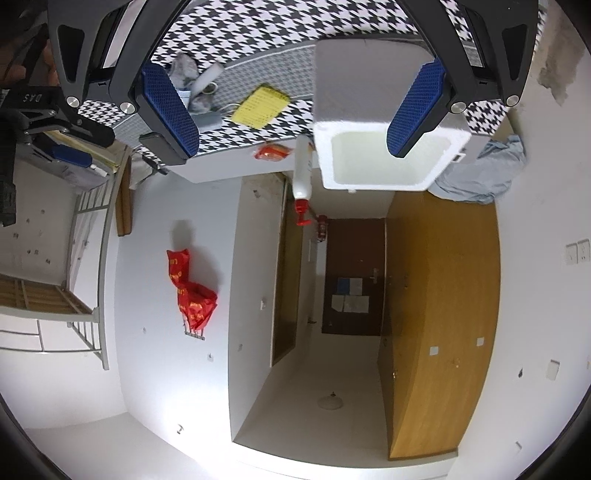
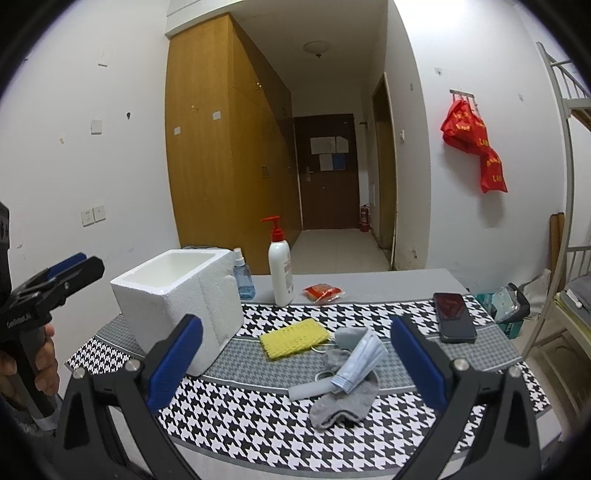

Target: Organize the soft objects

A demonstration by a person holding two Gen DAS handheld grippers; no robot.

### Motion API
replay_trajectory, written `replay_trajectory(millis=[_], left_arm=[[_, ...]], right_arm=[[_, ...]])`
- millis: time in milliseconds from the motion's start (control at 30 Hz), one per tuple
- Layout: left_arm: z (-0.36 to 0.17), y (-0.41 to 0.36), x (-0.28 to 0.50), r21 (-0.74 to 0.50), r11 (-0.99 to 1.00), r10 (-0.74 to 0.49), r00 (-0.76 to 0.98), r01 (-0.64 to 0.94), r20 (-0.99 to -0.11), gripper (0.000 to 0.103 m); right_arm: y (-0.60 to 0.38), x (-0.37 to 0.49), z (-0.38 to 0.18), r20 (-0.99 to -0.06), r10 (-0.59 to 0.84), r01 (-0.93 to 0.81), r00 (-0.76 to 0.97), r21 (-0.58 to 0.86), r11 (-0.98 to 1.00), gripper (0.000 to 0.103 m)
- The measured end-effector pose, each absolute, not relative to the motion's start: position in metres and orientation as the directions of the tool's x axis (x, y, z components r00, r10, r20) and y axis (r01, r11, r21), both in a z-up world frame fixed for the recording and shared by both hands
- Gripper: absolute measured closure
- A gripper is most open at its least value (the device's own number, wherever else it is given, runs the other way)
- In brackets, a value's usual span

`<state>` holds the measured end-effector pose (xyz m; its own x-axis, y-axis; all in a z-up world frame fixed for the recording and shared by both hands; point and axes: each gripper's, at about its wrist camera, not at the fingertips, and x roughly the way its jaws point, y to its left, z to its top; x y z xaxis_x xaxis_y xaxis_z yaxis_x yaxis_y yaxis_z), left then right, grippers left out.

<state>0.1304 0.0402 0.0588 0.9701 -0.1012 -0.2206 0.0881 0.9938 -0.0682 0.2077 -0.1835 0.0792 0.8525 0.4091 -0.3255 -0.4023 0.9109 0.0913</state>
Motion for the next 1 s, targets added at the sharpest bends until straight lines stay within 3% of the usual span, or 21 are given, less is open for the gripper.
replay_trajectory(millis=[467, 1000], left_arm=[[0.037, 0.016, 0.126, -0.052, 0.991, -0.129, 0.964, 0.121, -0.230, 0.001], [0.009, -0.024, 0.137, -0.010, 0.973, -0.225, 0.934, 0.231, -0.279, 0.001]], right_arm=[[-0.203, 0.199, 0.068, -0.330, 0.381, -0.370, 0.864, 0.098, 0.924, 0.000], [-0.211, 0.212, 0.042, -0.395, 0.323, -0.329, 0.860, 0.054, 0.943, 0.000]])
